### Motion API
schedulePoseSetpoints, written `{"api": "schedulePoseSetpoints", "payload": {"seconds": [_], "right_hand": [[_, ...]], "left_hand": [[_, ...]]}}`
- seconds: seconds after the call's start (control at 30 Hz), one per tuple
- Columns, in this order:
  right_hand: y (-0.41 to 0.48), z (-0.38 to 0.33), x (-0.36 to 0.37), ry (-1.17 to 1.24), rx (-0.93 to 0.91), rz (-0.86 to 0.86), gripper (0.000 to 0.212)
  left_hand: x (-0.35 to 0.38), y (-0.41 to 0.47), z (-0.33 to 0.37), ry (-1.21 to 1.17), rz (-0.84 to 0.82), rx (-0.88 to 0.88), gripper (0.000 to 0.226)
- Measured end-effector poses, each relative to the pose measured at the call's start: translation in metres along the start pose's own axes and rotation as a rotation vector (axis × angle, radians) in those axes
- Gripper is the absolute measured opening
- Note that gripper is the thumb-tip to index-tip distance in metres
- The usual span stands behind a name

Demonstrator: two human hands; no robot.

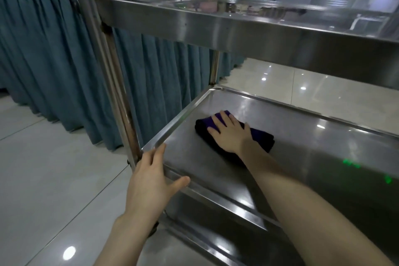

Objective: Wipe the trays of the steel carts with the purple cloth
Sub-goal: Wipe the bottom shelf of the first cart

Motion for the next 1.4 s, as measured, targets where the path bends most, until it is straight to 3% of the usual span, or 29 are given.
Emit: {"api": "schedulePoseSetpoints", "payload": {"seconds": [0.07, 0.2, 0.27, 0.37, 0.53, 0.6, 0.73, 0.83, 0.9, 1.0, 1.07, 1.27, 1.4], "right_hand": [[0.005, -0.017, 0.003, 0.012, -0.021, 0.013, 0.059], [-0.048, -0.054, 0.03, 0.007, -0.372, 0.039, 0.063], [-0.064, -0.057, 0.035, 0.033, -0.464, -0.007, 0.063], [-0.036, -0.049, 0.023, -0.002, -0.411, 0.026, 0.058], [0.04, -0.046, 0.003, 0.017, -0.044, 0.024, 0.056], [0.039, -0.066, 0.009, 0.016, -0.126, 0.017, 0.058], [-0.018, -0.099, 0.033, 0.013, -0.479, 0.006, 0.061], [-0.033, -0.097, 0.033, 0.03, -0.563, -0.025, 0.06], [-0.008, -0.087, 0.024, 0.001, -0.488, 0.034, 0.059], [0.044, -0.058, 0.004, 0.027, -0.147, 0.066, 0.057], [0.064, -0.049, 0.005, 0.029, -0.044, 0.061, 0.057], [-0.013, -0.071, 0.029, -0.049, -0.429, 0.039, 0.065], [-0.086, -0.058, 0.022, -0.019, -0.471, -0.03, 0.052]], "left_hand": [[0.001, -0.001, 0.0, -0.018, 0.0, -0.004, 0.104], [0.001, -0.002, -0.001, -0.025, 0.014, 0.012, 0.105], [0.001, -0.003, 0.0, -0.021, 0.018, 0.019, 0.103], [0.002, -0.001, 0.001, -0.021, 0.005, 0.035, 0.099], [0.005, -0.004, 0.003, -0.059, 0.001, -0.059, 0.105], [0.004, -0.003, 0.004, -0.102, 0.008, -0.083, 0.109], [0.001, -0.005, 0.002, -0.145, -0.003, -0.065, 0.115], [-0.002, -0.008, 0.006, -0.13, -0.002, -0.04, 0.111], [-0.002, -0.008, 0.007, -0.127, -0.016, -0.05, 0.107], [-0.001, -0.009, 0.008, -0.136, -0.035, -0.113, 0.107], [-0.001, -0.01, 0.007, -0.163, -0.028, -0.154, 0.11], [-0.005, -0.005, 0.006, -0.231, -0.001, -0.16, 0.115], [-0.012, -0.004, 0.01, -0.261, -0.123, -0.196, 0.118]]}}
Point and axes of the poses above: each hand's wrist, its own y-axis towards the middle knuckle, its own x-axis out of the palm, z = x × y, the point moved 3 cm from there along y, towards the middle knuckle, and after that the axes turned 4 degrees about z, right-handed, at the moved point
